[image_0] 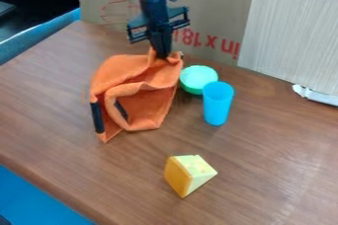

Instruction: Fold the cloth from bottom left to top right

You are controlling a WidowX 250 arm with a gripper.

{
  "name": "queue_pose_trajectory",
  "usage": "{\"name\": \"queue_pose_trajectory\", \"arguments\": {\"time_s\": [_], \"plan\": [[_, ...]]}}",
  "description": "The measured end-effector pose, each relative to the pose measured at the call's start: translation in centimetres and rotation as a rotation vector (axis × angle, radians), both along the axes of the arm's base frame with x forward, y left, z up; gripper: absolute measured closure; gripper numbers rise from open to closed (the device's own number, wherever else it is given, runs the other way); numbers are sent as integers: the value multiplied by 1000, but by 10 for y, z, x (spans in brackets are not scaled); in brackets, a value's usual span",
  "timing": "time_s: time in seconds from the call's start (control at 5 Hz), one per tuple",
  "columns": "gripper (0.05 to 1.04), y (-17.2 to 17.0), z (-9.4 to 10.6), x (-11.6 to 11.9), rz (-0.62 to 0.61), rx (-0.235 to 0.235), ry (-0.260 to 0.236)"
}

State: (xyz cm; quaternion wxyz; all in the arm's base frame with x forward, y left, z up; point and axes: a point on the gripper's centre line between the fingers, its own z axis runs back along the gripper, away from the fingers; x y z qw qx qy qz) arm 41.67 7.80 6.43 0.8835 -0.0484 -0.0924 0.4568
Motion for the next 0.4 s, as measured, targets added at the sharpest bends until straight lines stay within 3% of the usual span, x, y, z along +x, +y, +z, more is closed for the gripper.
{"name": "queue_pose_trajectory", "arguments": {"time_s": [0.2,0.4], "plan": [[870,-3,-1,5,-4,15,-6],[622,-5,1,5,-11,-3,3]]}}
